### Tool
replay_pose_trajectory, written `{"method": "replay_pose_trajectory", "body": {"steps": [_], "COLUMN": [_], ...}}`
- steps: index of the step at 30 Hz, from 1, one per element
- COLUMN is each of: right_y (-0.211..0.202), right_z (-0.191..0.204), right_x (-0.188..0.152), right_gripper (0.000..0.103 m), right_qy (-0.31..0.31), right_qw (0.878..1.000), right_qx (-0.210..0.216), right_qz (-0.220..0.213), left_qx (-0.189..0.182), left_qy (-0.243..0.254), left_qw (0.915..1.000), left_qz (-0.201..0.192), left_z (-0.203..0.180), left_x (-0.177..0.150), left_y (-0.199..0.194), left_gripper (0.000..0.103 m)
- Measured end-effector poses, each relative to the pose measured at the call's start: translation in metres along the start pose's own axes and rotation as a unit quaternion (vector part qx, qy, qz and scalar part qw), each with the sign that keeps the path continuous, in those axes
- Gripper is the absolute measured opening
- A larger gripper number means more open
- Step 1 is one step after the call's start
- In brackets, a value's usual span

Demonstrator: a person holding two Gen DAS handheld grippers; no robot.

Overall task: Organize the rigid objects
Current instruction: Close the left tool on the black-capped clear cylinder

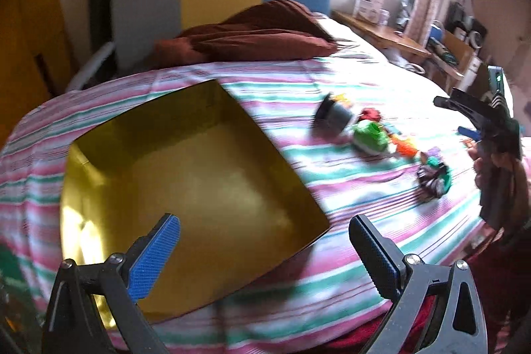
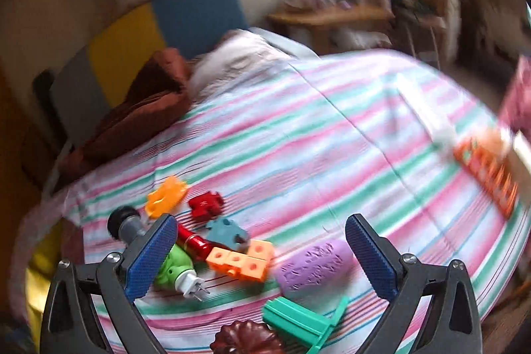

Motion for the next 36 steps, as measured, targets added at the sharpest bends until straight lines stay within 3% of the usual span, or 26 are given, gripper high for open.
{"method": "replay_pose_trajectory", "body": {"steps": [5,8,13,22,28,36], "right_y": [0.006,0.007,0.008,0.004,0.004,0.004], "right_z": [-0.013,-0.008,0.003,0.005,0.003,0.005], "right_x": [0.001,0.001,-0.001,0.002,0.003,0.003], "right_gripper": [0.103,0.103,0.103,0.103,0.103,0.103], "right_qy": [0.051,0.047,0.025,0.02,0.025,0.021], "right_qw": [0.998,0.998,0.998,0.998,0.998,0.998], "right_qx": [0.025,0.039,0.051,0.049,0.054,0.054], "right_qz": [0.019,0.023,0.031,0.02,0.02,0.02], "left_qx": [-0.033,-0.027,-0.04,-0.056,-0.034,-0.071], "left_qy": [0.006,0.018,-0.002,-0.041,-0.058,-0.087], "left_qw": [0.9993,0.9994,0.9981,0.9949,0.9944,0.9888], "left_qz": [0.017,0.012,0.048,0.073,0.081,0.099], "left_z": [-0.027,-0.045,-0.065,-0.079,-0.085,-0.089], "left_x": [0.035,0.057,0.083,0.105,0.115,0.12], "left_y": [0.025,0.04,0.076,0.119,0.146,0.16], "left_gripper": [0.102,0.102,0.102,0.102,0.102,0.102]}}
Point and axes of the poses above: each gripper's, at about its wrist camera, not at the fingertips, and y roughly the way its jaws point, z to its left, x to its top, the point moved 1 cm from there along y, roughly the way its jaws point, and after that the axes turned 4 degrees about x, right-handed, at the moved point
